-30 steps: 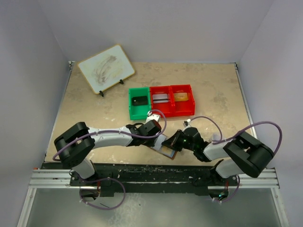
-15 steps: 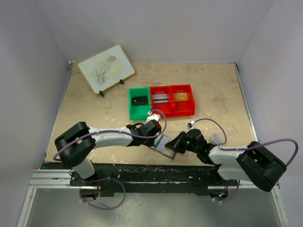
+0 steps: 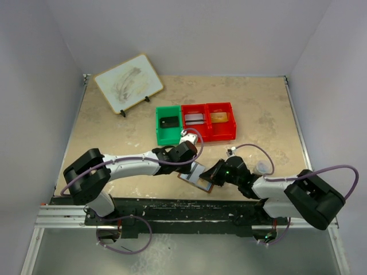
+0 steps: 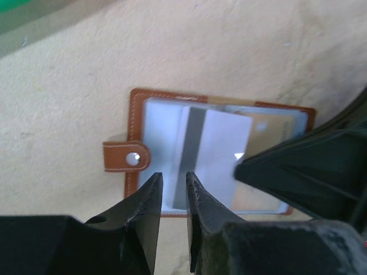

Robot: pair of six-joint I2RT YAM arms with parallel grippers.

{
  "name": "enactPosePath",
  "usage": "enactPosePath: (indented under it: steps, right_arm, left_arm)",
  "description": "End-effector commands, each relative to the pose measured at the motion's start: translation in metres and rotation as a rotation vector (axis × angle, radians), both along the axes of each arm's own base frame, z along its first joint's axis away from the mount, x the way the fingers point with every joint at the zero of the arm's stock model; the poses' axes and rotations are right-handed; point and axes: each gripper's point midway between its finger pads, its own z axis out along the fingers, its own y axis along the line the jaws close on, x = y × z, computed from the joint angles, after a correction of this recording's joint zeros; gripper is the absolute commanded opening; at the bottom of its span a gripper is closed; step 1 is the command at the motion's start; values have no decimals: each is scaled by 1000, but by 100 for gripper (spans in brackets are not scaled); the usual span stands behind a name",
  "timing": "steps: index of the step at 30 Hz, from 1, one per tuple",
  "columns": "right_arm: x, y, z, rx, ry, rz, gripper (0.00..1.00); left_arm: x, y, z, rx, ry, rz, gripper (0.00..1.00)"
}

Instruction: Take the credit cards out of the card holder

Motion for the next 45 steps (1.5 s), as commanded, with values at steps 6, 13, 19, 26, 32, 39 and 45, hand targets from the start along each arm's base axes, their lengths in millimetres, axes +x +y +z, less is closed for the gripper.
enactPosePath:
  steps: [6,13,19,26,32,39,45]
  right_arm:
    - [3,-5,-11,-50,12,-17,0]
    - [8,-4,-6,-55,-12,-15,2]
    - [10,1,3,-15,-48,-6,8]
    - [12,-4,9,83,-53,-94,16]
    - [16,3,7,57,-73,-51,19]
    - [23,12,-1,29,-61,-25,20]
    - [23,16,3,61,-64,-23,21]
  left_arm:
    - [6,-32,7,-82,-1,-35,20]
    - [3,-10,-21,26,23,-2,18]
    - [-2,-5,-30,36,46,-3,18]
    - [-4,-4,-27,30,43,-7,16]
    - [-4,-4,-26,25,45,-5,15]
    - [-6,-8,-26,9,58,-14,14]
    - [-8,-5,-26,9,57,-13,13]
